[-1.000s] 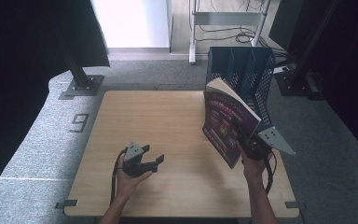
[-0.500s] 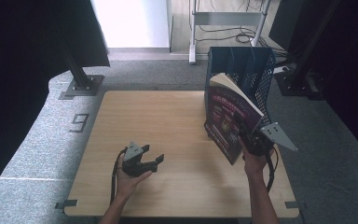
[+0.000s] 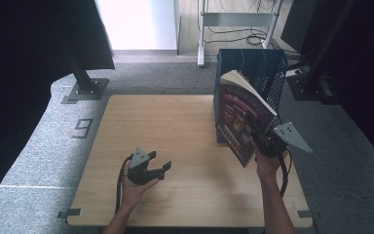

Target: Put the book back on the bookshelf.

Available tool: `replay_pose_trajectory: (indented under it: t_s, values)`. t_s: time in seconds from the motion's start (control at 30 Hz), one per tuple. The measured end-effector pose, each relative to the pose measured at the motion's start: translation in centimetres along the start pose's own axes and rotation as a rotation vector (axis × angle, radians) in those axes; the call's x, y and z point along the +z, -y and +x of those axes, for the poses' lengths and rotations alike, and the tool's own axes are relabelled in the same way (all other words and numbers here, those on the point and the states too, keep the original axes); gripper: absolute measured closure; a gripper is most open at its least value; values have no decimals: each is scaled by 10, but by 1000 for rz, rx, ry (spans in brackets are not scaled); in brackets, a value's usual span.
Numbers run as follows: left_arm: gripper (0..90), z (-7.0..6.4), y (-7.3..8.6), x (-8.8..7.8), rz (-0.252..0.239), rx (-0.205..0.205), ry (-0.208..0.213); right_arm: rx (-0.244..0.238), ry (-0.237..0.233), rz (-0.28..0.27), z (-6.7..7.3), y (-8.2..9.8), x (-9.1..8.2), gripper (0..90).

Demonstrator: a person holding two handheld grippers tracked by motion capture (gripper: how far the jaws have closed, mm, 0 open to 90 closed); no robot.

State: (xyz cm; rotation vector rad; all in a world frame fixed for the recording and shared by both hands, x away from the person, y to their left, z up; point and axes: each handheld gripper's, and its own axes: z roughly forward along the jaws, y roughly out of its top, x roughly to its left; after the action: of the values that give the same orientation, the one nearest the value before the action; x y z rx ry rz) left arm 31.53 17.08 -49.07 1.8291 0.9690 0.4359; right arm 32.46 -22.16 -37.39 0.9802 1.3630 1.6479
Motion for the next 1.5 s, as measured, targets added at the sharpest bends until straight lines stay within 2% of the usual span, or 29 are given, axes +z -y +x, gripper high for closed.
replay_pose_trajectory:
  t_s: [0.7,1.07,1.23,1.5]
  values:
    - [241,2,1,0,-2,-9,0,-13,58,-8,-8,-10,21,816]
    - [241,2,1,0,-4,-11,-2,-19,86,-3,-11,-6,32,816]
    - [242,3,0,-1,-4,-13,-2,-45,101,-3,-13,-5,38,816]
    - [242,2,0,0,-5,-12,1,-43,115,-7,-16,-5,45,816]
